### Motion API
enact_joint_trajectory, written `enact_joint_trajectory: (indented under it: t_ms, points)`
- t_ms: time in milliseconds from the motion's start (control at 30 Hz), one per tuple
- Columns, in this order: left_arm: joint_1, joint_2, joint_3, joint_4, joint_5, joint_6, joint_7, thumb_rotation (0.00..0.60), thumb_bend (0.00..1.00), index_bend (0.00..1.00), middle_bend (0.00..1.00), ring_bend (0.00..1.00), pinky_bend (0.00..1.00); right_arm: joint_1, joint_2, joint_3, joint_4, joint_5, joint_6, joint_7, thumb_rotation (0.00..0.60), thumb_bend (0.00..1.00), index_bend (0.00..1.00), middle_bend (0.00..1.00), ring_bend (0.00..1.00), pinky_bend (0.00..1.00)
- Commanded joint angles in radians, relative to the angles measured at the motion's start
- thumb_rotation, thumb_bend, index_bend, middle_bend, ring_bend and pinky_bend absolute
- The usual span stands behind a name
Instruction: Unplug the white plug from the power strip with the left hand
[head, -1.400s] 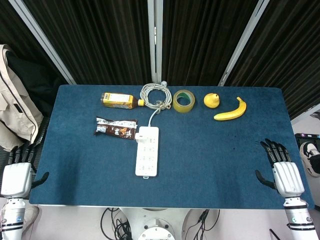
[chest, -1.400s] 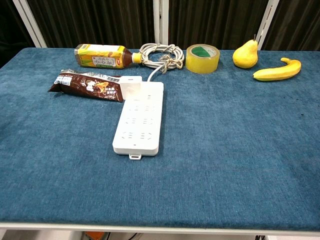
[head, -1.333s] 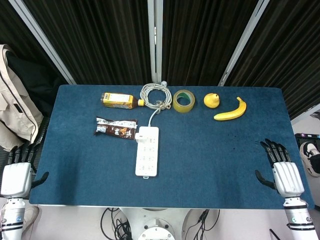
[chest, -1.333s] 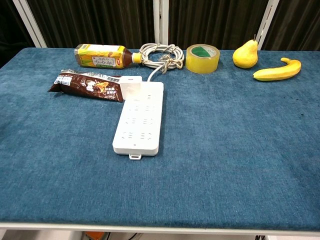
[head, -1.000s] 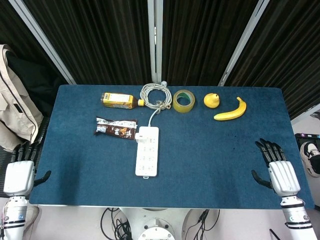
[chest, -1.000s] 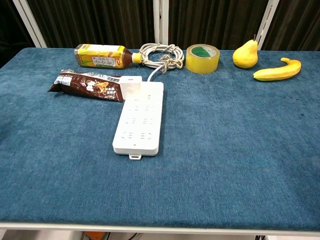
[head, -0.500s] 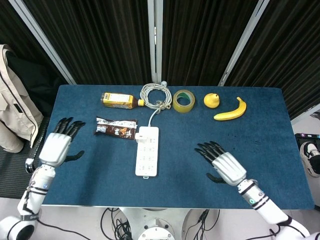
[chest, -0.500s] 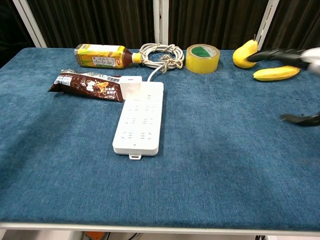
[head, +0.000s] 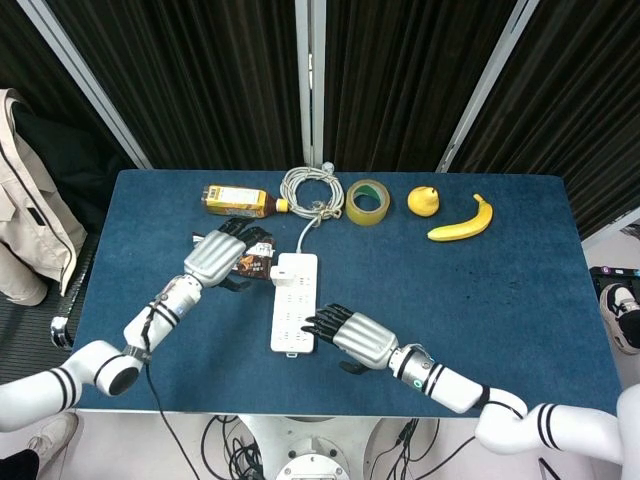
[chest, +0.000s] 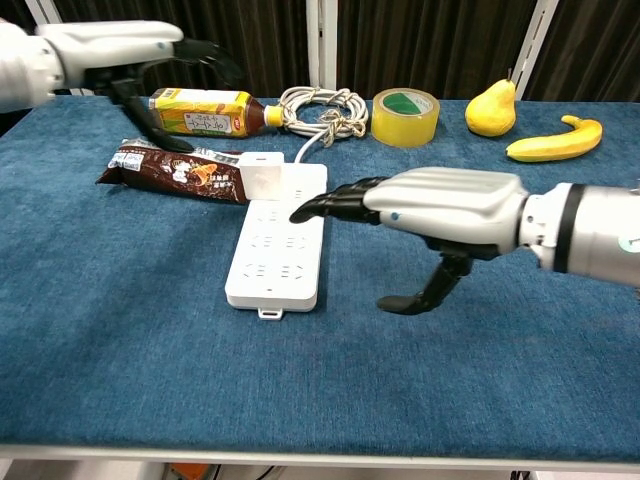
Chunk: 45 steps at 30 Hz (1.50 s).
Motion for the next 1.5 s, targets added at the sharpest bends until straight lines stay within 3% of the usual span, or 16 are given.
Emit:
enact_joint_trajectory:
  t_ms: [33, 267, 600, 967, 1500]
  points:
    - [-0.047, -0.05, -0.003, 0.061, -0.02, -0.038, -0.03, 0.6, 0.18, 0.16, 0.16, 0.05, 0.11, 0.022, -0.032, -0.001, 0.03, 0.019, -0.016, -0.007, 0.6, 0.26, 0.0, 0.07, 0.0, 0.0]
    - [-0.069, -0.109, 0.022, 0.127, -0.033, -0.042, -0.051, 0.6, 0.18, 0.2, 0.2, 0.09, 0.16, 0.054, -0.083, -0.011, 0.087, 0.044, -0.026, 0.001, 0.6, 0.26, 0.01, 0.08, 0.0, 0.0]
    - [-0.074, -0.169, 0.051, 0.136, -0.03, 0.01, -0.022, 0.6, 0.18, 0.26, 0.25, 0.14, 0.22, 0.078, -0.131, -0.038, 0.142, 0.062, -0.022, 0.015, 0.6, 0.27, 0.05, 0.11, 0.0, 0.0]
    - [-0.107, -0.234, 0.053, 0.231, -0.041, 0.006, -0.039, 0.6, 0.18, 0.28, 0.27, 0.17, 0.25, 0.087, -0.149, -0.061, 0.17, 0.076, -0.002, 0.041, 0.6, 0.27, 0.06, 0.11, 0.0, 0.0]
    - [-0.126, -0.284, 0.1, 0.35, 0.032, 0.032, -0.141, 0.6, 0.22, 0.38, 0.37, 0.29, 0.4, 0.096, -0.148, -0.083, 0.167, 0.093, 0.007, 0.089, 0.6, 0.29, 0.06, 0.13, 0.0, 0.0]
